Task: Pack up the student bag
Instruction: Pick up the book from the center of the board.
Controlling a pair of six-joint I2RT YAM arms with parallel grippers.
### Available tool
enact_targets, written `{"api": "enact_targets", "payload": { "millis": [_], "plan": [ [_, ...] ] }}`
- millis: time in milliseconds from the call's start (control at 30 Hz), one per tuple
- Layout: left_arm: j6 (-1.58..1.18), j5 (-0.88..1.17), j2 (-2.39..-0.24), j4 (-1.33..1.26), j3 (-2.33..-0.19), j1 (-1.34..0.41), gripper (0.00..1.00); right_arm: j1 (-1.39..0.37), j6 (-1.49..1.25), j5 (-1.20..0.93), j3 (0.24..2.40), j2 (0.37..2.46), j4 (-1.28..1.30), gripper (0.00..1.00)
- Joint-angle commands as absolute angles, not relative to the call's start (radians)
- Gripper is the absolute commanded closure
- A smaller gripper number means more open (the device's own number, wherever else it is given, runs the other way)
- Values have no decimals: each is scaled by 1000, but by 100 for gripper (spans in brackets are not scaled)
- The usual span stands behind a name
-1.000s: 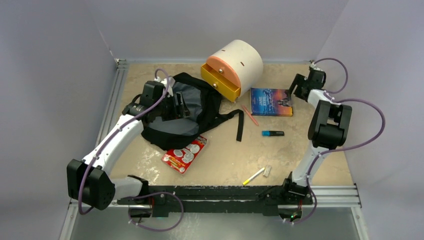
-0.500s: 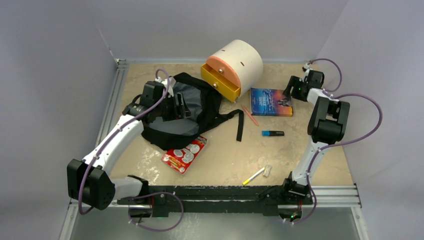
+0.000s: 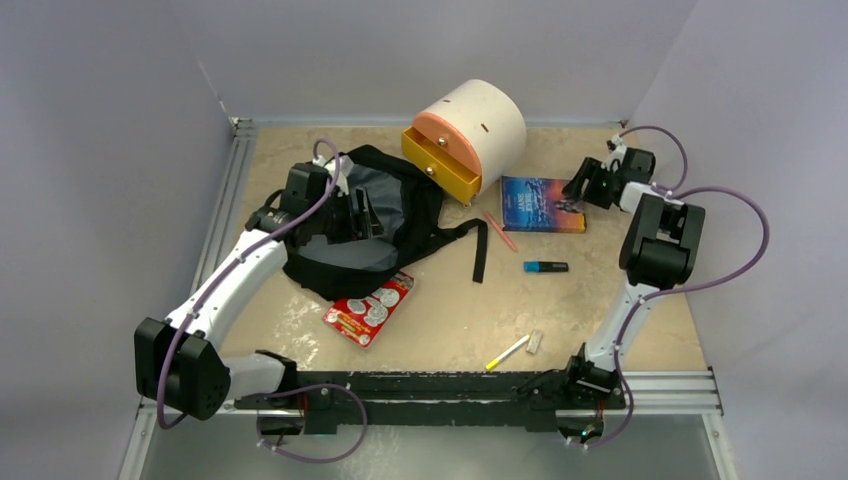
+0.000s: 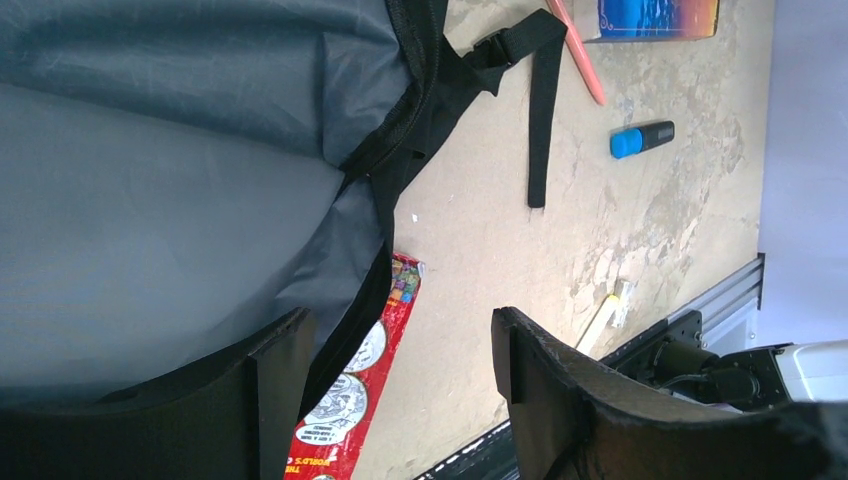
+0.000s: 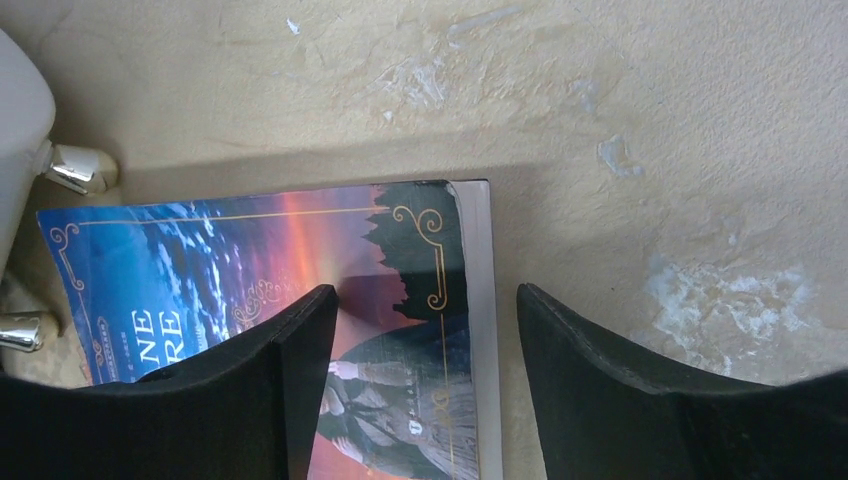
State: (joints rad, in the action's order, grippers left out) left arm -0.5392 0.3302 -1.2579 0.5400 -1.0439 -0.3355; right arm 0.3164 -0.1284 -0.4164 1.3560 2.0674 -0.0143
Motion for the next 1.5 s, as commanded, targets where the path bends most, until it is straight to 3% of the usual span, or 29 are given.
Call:
{"api": "enact_targets", "payload": {
  "millis": [0,167,267,567,800,1100,1467],
  "plan": [
    [-531,362,-1240,503,-1039,-341,35,341,-137,-432,1302,2056,58,32],
    [-529,379,-1241,503,-1043,-344,36,343,-141,-472,1288,2070,45,37],
    [-533,392,-1238,500,-1043,-346,36,342,-153,-479,1297,2087,45,45],
    [-540,469,-1244,460,-1054,-354,37,344,-211,-448,1257,2030,-22,100],
    [-560,533,-1245,397,-1051,-374,38,344,-312,-375,1185,1850,-83,100],
    [-651,369,-1201,253,-1019,-533,38,342,-586,-206,979,1483,-143,100],
    [-976,178,-1295,0,-925,-771,27,341,-836,-158,748,1073,-28,100]
  ]
}}
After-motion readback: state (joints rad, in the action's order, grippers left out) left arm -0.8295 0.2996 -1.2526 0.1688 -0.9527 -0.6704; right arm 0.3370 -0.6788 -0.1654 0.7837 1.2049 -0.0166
